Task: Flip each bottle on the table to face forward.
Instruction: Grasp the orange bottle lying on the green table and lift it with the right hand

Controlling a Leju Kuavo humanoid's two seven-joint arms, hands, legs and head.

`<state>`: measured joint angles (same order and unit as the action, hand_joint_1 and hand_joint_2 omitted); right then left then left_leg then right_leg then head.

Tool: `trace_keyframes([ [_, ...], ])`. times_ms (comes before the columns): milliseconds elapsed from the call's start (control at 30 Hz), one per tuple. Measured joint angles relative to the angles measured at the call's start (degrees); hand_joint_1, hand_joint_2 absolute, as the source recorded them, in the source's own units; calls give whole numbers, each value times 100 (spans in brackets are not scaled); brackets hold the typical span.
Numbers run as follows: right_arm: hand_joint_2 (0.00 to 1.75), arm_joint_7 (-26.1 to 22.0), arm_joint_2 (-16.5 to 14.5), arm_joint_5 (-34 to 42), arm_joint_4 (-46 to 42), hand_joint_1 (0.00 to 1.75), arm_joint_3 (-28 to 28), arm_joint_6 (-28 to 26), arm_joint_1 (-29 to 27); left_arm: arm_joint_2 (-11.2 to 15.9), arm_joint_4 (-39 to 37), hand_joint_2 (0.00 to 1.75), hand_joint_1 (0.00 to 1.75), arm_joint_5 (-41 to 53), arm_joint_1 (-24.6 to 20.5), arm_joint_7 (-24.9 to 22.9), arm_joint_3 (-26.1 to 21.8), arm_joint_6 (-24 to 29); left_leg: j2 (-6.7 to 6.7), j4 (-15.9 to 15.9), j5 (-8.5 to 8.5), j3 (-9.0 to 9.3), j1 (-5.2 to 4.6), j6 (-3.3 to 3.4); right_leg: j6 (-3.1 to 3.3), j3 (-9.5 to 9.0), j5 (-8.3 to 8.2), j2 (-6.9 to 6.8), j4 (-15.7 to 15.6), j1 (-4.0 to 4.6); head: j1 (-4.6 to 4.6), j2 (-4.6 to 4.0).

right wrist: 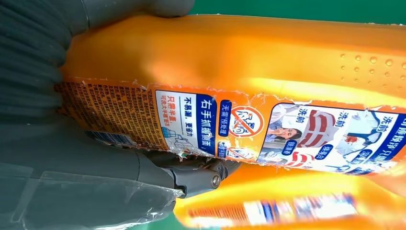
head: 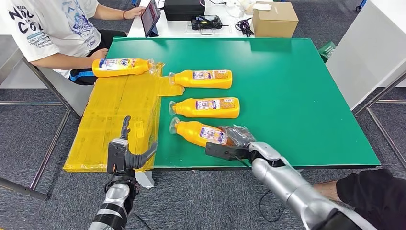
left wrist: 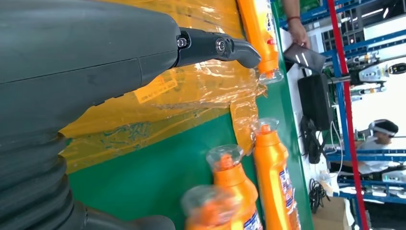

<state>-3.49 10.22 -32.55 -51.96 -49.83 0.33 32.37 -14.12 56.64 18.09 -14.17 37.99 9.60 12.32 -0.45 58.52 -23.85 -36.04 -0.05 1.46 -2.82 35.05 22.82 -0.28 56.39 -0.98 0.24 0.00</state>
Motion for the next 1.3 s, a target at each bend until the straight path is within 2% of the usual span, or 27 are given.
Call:
trace_keyframes([
  [133,175,-49,-156,-269,-569,175,632,-313,-409,0,104,175,0,69,84,-35,-30,-40,-5,-1,0,-4,2,0,1,4,2,-5,-1,0,1,0],
  [300,175,-754,-576,-391,-1740,175,1724,-1598,-1177,0,298,175,0,118,256,-54,-75,-103,-4,-2,-2,-9,1,-1,1,8,2,-4,-2,0,1,0],
  [367,175,-862,-733,-405,-2228,175,2079,-1834,-1395,-2,379,175,0,117,320,-64,-91,-113,-6,-2,-2,-9,2,0,2,10,3,-6,-3,0,1,0],
  [567,175,-959,-949,-417,-2930,175,2642,-1934,-1762,-11,511,175,0,111,397,-94,-143,-138,-2,-2,-2,-9,-1,0,1,10,1,-6,-3,-1,3,0],
  [700,175,-1521,-1152,-265,-3379,175,2980,-2695,-2024,-32,592,175,0,-85,438,-188,-160,-320,-8,-2,0,-9,-1,1,1,10,1,-9,-3,-1,2,0],
  [767,175,-1720,-1242,-167,-3680,175,3185,-2973,-2191,-37,683,175,0,-440,481,-367,-176,-696,-6,-2,-1,-9,0,0,1,10,2,-8,-3,-1,2,0],
  [833,175,-1939,-1320,-39,-3877,175,3362,-3040,-2375,-40,775,175,0,-1136,516,-694,-190,-1424,-4,-2,-3,-9,0,-1,1,11,3,-7,-3,-1,2,0],
  [900,175,-2226,-1406,95,-3941,175,3478,-2968,-2566,-40,852,175,0,-1862,547,-961,-169,-2206,-4,-3,-5,-10,0,-2,2,11,5,-7,-4,-1,1,0],
  [1000,175,-2588,-1542,205,-3864,175,3542,-2741,-2816,-22,980,175,0,-2455,594,-1109,-61,-2925,-4,-4,-7,-11,1,-3,2,11,5,-7,-4,0,1,0],
  [1133,175,-2902,-1786,166,-3391,175,3525,-2469,-3023,34,1196,175,0,-2936,656,-1288,191,-3436,-4,-5,-6,-11,3,-4,3,10,5,-7,-3,1,2,0],
  [1300,175,-3114,-2128,-43,-2503,175,3194,-2343,-3077,105,1308,175,0,-3275,686,-1386,580,-3621,-4,-5,-5,-10,6,-5,3,11,5,-7,-2,2,4,0],
])
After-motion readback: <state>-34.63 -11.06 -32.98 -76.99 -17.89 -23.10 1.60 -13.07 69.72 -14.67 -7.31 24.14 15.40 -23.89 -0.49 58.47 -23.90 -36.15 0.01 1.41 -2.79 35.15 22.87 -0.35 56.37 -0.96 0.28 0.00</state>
